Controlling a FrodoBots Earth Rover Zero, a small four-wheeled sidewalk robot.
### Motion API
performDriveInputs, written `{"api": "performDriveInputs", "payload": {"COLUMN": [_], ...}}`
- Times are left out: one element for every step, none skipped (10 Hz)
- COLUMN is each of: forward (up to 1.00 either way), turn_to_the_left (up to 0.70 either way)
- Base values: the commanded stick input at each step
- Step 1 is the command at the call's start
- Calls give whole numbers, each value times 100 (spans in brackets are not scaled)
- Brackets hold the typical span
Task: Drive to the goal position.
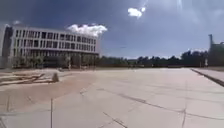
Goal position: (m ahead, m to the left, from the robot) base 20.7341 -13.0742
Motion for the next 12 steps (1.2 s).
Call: {"api": "performDriveInputs", "payload": {"forward": [70,70,70,70,70,70,70,70,70,70,70,70], "turn_to_the_left": [1,1,1,1,1,1,1,1,1,1,1,1]}}
